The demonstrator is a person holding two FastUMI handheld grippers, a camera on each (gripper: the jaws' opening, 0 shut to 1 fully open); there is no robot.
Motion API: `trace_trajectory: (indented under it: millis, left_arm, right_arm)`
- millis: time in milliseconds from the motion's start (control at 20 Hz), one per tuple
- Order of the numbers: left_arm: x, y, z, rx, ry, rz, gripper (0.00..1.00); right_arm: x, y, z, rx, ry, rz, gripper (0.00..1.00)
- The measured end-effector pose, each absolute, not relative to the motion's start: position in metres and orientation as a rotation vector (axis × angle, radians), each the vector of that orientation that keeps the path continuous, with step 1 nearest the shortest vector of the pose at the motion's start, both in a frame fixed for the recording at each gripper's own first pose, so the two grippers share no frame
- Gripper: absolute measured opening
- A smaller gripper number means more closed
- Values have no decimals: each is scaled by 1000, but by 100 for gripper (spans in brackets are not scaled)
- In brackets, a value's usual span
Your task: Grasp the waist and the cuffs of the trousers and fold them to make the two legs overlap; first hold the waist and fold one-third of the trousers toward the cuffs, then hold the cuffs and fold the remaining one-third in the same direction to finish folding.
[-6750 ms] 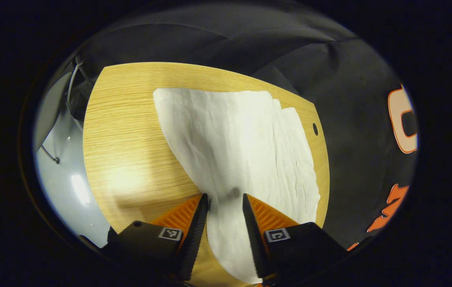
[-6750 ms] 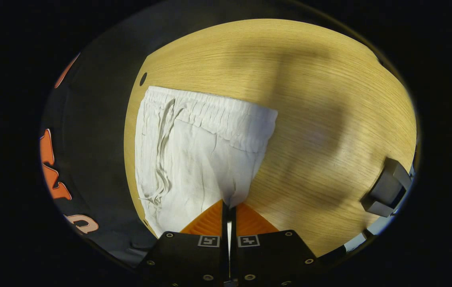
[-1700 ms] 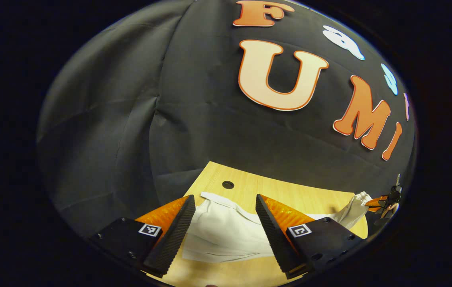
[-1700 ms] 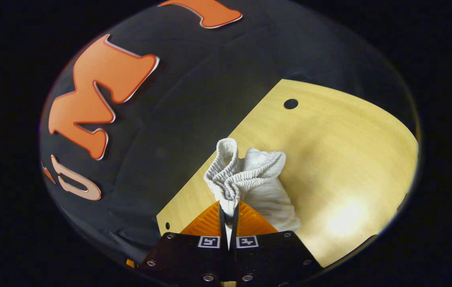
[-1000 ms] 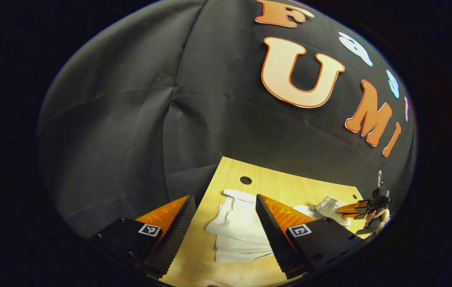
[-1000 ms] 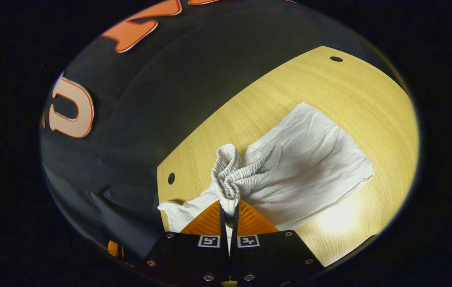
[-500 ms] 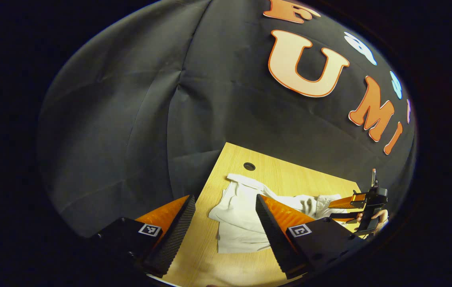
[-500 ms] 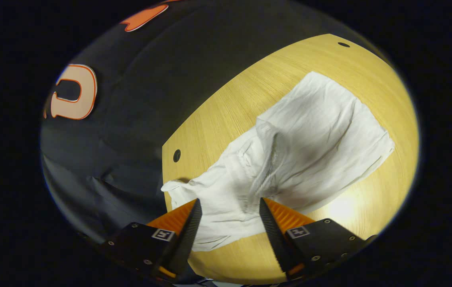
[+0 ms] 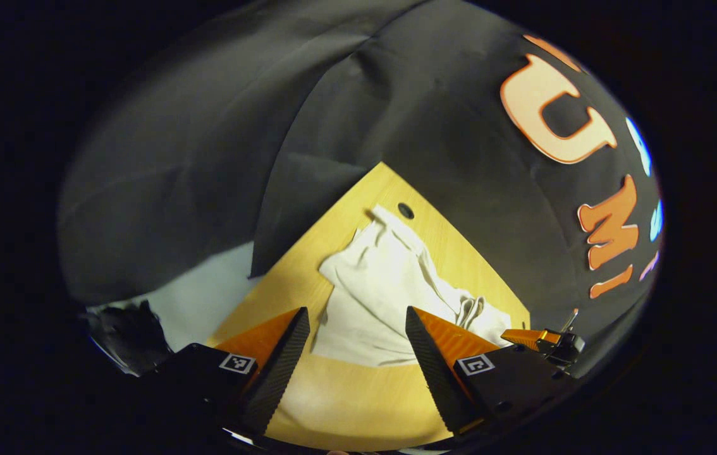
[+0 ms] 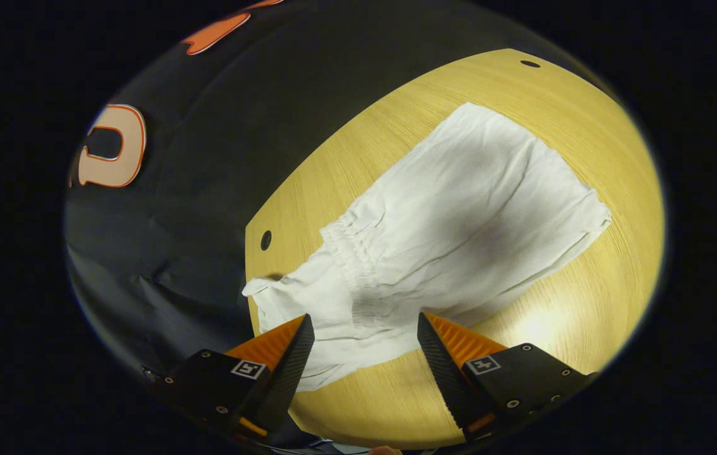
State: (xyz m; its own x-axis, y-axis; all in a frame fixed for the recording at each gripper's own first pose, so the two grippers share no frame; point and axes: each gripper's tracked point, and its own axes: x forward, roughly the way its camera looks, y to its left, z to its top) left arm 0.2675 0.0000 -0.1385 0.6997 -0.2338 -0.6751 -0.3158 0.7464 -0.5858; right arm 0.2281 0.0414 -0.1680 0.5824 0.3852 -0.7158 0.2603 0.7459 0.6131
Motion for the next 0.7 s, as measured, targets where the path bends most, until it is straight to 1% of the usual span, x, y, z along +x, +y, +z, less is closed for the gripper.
trace_trajectory:
  millis: [100, 350, 600, 700]
  left_arm:
    - [264, -9, -152, -876, 845, 58, 100]
    - [257, -19, -181, -1054, 903, 87, 100]
    - [262, -29, -208, -1178, 945, 126, 100]
    - [269, -28, -213, -1185, 944, 132, 100]
  right_arm:
    - [228, 40, -171, 789, 974, 77, 99]
    - [220, 30, -178, 821, 996, 61, 98]
    - [221, 24, -176, 878, 990, 49, 98]
    - [222, 19, -174, 877, 985, 48, 98]
